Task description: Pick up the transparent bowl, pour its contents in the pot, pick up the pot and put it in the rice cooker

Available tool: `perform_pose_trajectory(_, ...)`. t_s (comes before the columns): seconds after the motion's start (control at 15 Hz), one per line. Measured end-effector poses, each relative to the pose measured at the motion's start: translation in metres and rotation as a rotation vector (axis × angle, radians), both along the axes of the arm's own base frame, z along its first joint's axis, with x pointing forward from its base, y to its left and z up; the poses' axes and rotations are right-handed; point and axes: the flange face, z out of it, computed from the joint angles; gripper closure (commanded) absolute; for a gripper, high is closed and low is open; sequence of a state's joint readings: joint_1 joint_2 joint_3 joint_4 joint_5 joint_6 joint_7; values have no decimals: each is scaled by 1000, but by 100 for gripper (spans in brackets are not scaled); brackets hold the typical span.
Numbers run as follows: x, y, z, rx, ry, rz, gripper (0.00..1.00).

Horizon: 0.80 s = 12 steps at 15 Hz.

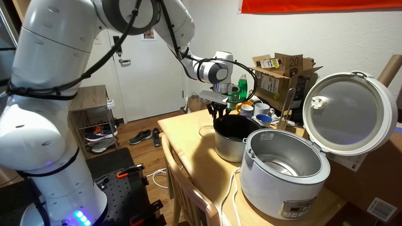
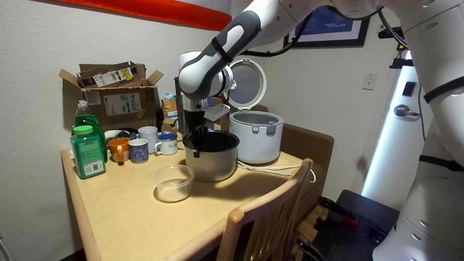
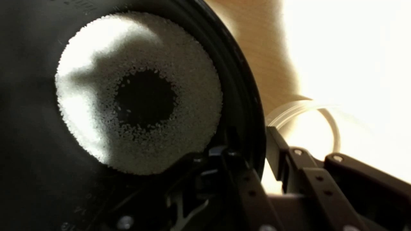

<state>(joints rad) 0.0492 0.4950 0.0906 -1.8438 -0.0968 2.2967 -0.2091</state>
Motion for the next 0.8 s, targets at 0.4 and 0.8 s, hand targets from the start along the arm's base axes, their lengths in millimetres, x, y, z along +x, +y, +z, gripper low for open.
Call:
perform_pose_trajectory(0.4, -3, -2, -4, -5, 26, -3, 2)
perform_pose_trajectory(0.8, -6, -4, -10, -8, 57, -6, 1)
